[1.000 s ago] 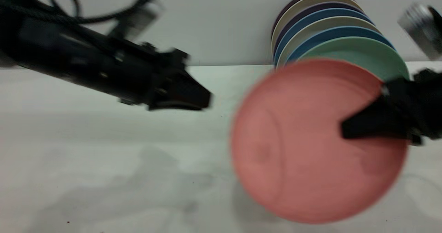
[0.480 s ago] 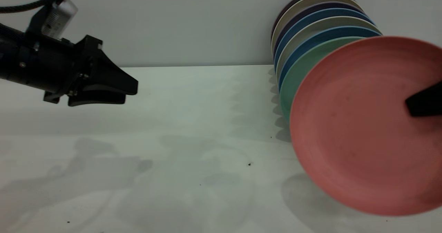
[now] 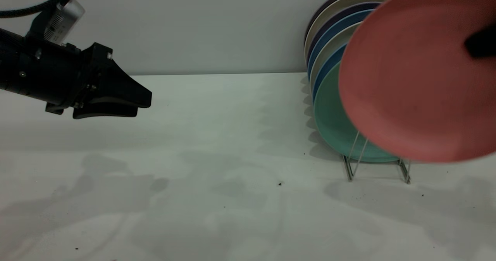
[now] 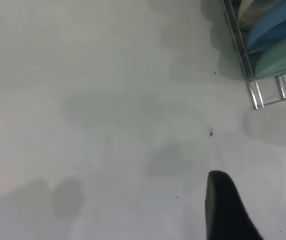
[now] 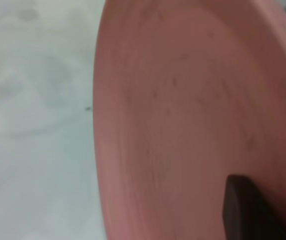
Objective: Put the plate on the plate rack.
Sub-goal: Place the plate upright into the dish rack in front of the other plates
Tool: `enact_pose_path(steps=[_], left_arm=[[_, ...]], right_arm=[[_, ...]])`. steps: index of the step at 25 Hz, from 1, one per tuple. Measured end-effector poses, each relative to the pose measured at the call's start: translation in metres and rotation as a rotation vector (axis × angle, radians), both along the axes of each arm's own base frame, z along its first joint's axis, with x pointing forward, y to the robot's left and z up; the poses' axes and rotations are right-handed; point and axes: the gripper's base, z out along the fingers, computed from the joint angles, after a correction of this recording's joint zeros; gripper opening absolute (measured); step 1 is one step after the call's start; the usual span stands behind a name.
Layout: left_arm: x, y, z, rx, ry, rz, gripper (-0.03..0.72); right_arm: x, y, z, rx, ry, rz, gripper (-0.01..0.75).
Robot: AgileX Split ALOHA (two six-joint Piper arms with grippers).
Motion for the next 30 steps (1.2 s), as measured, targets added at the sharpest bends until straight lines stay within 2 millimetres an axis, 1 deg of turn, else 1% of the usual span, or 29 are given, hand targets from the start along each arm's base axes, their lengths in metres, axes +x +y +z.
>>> enact_pose_path(steps=[4, 6, 8, 12, 14, 19, 23, 30], left_arm=[[0.001, 0.002, -0.001, 0.021, -0.003, 0.011, 0.366], [0.001, 0.002, -0.001, 0.025, -0.004, 0.013, 0.366], [0.001, 0.002, -0.002, 0.03, -0.004, 0.016, 0.366], [0.001, 0.003, -0.002, 0.039, -0.011, 0.013, 0.366], [0.002, 0.003, -0.002, 0.042, -0.013, 0.013, 0.366], [0.002, 0.004, -0.003, 0.051, -0.015, 0.017, 0.366], [0.002, 0.004, -0.003, 0.055, -0.015, 0.02, 0.366], [0.002, 0.005, -0.003, 0.063, -0.016, 0.024, 0.366]], right_arm=[[0.014, -0.004, 0.02, -0.047, -0.073, 0.023, 0.131], [0.022, -0.005, 0.025, -0.058, -0.092, 0.029, 0.131], [0.03, -0.007, 0.025, -0.066, -0.096, 0.035, 0.131], [0.042, -0.004, 0.018, -0.117, -0.08, 0.089, 0.131], [0.048, 0.003, 0.012, -0.15, -0.071, 0.123, 0.131], [0.058, 0.019, 0.0, -0.211, -0.074, 0.137, 0.131], [0.057, 0.03, 0.0, -0.224, -0.081, 0.167, 0.131], [0.056, 0.03, 0.001, -0.226, -0.085, 0.171, 0.131]])
